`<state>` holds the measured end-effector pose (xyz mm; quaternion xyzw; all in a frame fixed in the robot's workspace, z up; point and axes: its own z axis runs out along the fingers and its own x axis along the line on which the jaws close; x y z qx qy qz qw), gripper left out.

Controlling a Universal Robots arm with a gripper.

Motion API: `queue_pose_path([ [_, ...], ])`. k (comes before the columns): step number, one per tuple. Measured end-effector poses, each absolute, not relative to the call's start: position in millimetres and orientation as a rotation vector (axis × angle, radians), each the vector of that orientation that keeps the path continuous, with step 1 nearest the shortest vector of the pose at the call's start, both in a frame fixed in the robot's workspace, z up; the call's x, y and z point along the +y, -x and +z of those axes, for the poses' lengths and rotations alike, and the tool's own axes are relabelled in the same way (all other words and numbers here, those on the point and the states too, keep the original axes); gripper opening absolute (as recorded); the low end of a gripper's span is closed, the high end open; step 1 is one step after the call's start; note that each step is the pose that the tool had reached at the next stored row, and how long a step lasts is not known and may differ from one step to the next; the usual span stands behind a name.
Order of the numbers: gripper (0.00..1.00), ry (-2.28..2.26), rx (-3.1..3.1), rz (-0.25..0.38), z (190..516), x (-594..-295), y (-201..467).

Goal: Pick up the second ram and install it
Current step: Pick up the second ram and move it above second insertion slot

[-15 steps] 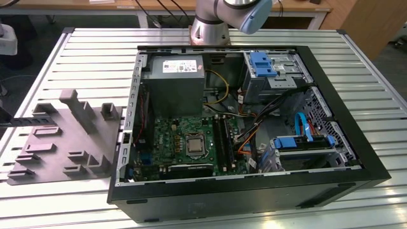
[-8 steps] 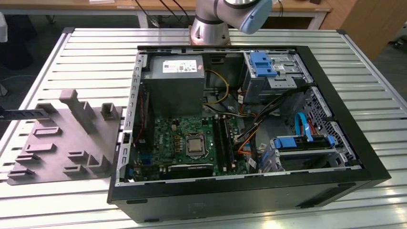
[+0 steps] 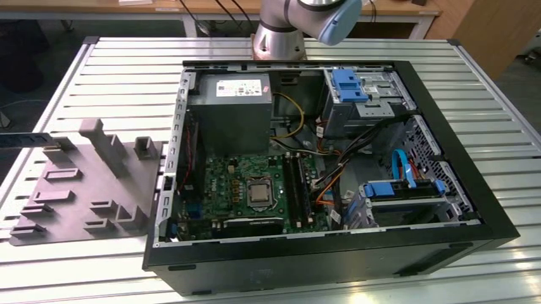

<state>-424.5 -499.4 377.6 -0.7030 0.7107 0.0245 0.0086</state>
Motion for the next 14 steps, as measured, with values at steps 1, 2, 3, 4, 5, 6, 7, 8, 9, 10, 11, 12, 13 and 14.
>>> queue_pose_path([
  [1,0.12,2.196,2.221,0.076,380.8,-499.2,424.5],
  [2,0.12,2.196,2.221,0.076,383.8,-499.0,424.5],
  [3,0.12,2.196,2.221,0.076,386.9,-498.9,424.5],
  [4,0.12,2.196,2.221,0.076,390.0,-498.7,424.5],
  [5,0.12,2.196,2.221,0.076,393.0,-498.5,424.5],
  [6,0.12,2.196,2.221,0.076,395.9,-498.3,424.5],
  [7,0.12,2.196,2.221,0.076,398.9,-498.1,424.5],
  [8,0.12,2.196,2.221,0.076,402.1,-497.9,424.5],
  [9,0.12,2.197,2.221,0.076,405.2,-497.7,424.5],
  [10,0.12,2.196,2.221,0.076,408.2,-497.5,424.5],
  [11,0.12,2.196,2.221,0.076,410.9,-497.4,424.5],
  [12,0.12,2.196,2.221,0.076,413.8,-497.2,424.5],
  [13,0.12,2.197,2.221,0.076,416.5,-497.0,424.5],
  [14,0.12,2.196,2.221,0.076,418.9,-496.8,424.5],
])
